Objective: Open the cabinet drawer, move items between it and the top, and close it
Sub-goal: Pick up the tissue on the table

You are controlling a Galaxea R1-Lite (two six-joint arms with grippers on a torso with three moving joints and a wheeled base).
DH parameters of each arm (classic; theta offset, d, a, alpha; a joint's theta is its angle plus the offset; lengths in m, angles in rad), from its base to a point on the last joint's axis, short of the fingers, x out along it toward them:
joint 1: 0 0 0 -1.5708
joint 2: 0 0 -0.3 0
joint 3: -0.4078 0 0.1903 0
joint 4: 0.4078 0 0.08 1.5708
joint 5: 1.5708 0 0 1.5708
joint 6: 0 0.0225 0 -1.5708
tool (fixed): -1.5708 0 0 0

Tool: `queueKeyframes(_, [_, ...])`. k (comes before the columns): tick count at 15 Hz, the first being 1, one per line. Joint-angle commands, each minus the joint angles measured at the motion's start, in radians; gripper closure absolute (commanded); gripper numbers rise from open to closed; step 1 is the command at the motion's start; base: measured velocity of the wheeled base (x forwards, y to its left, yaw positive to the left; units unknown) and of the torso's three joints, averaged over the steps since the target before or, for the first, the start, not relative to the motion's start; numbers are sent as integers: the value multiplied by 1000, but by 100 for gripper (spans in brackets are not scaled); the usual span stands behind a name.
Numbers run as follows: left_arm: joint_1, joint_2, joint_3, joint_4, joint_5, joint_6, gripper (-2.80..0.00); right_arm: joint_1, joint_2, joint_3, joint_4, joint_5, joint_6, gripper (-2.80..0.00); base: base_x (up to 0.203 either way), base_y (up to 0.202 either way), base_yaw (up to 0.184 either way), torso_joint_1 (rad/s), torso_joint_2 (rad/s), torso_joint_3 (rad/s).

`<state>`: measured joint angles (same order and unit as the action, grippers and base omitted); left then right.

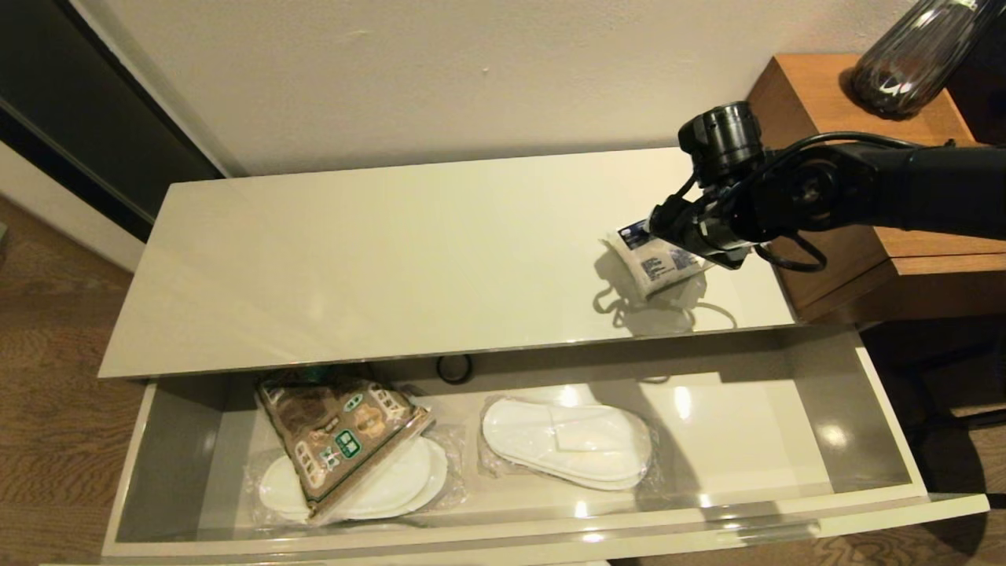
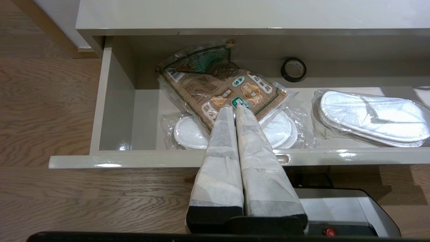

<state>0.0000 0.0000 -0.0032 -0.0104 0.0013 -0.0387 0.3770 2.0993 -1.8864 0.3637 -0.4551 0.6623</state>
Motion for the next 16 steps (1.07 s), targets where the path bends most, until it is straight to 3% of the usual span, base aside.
queueKeyframes(1, [0, 2, 0, 0, 0, -1, 0, -1, 35, 6, -7, -2, 4, -280, 0, 0, 0, 0, 0, 0])
queueKeyframes(8, [0, 2, 0, 0, 0, -1, 0, -1, 97, 56, -26, 3, 11, -280, 0, 0, 0, 0, 0, 0])
queueKeyframes(13, [0, 2, 0, 0, 0, -1, 0, -1, 96, 137, -110, 10, 3, -280, 0, 0, 0, 0, 0, 0])
queueKeyframes(14, [0, 2, 0, 0, 0, 0, 0, -1, 96, 132, -108, 7, 4, 0, 0, 0, 0, 0, 0, 0])
queueKeyframes(16, [0, 2, 0, 0, 0, -1, 0, -1, 94, 136, -111, 10, 11, 0, 0, 0, 0, 0, 0, 0])
